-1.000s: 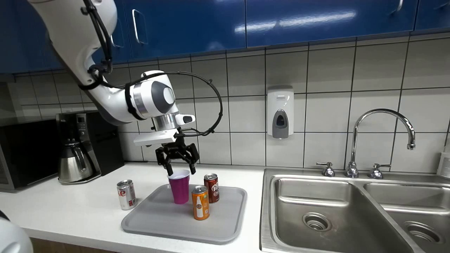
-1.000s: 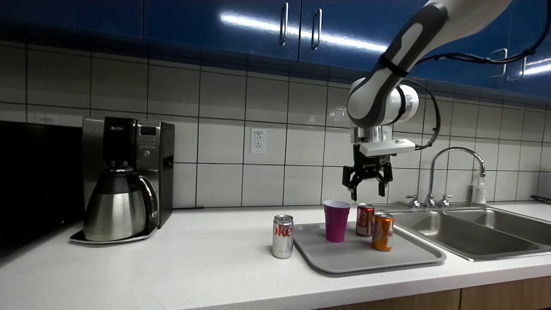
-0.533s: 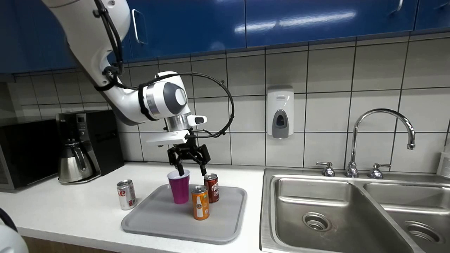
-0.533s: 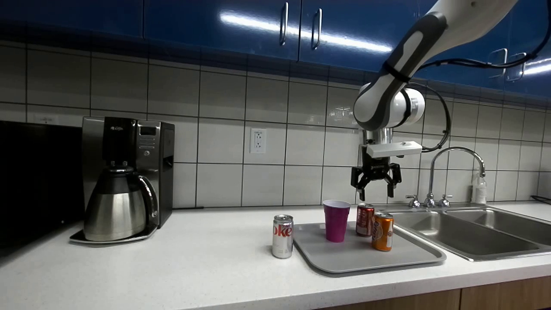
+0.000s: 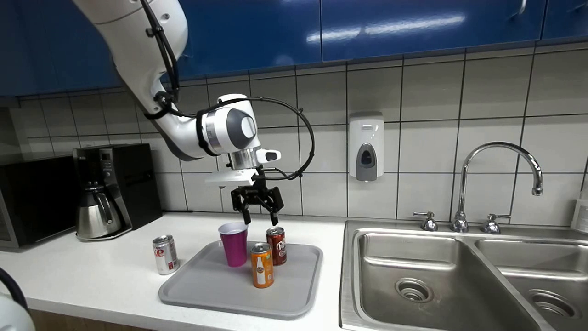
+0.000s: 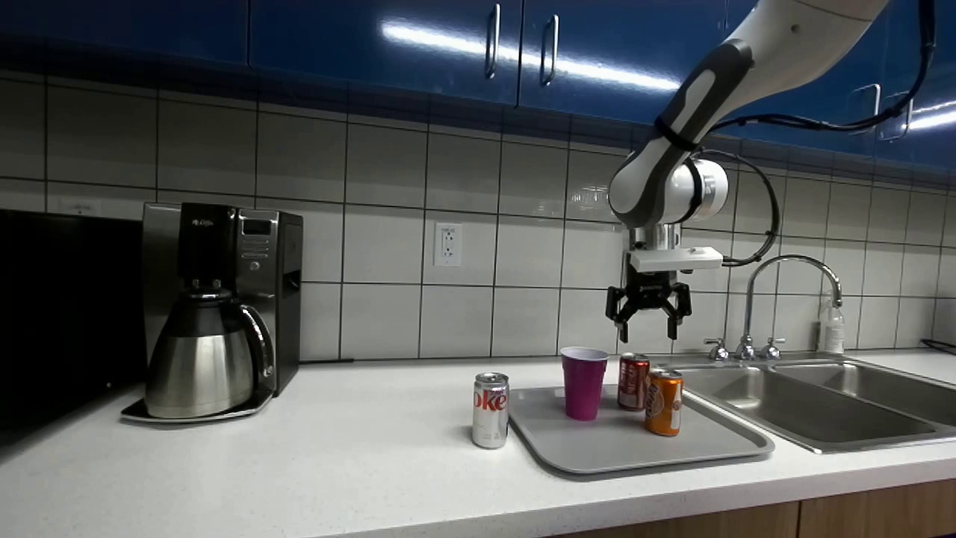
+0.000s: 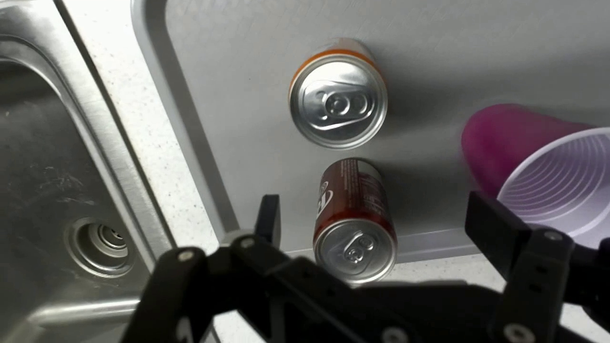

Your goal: Remove the cans from the tray and put them on the counter

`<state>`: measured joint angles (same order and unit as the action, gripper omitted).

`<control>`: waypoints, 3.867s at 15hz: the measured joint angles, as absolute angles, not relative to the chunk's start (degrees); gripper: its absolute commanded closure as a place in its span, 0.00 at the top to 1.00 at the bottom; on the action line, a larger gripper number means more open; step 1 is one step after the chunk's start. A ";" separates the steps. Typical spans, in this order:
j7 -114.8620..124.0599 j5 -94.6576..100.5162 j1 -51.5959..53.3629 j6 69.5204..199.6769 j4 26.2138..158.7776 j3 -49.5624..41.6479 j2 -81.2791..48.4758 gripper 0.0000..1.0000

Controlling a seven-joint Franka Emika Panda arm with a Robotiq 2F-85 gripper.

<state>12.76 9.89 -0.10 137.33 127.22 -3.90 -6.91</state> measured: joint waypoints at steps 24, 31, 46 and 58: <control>12.12 9.74 -0.31 137.29 114.33 -5.68 -21.62 1.00; 12.08 9.69 -0.07 137.28 112.84 -5.31 -24.49 1.00; 12.01 9.68 -0.05 137.26 112.75 -5.14 -24.78 0.39; 9.50 8.92 -0.05 137.19 110.63 -5.08 -23.42 0.39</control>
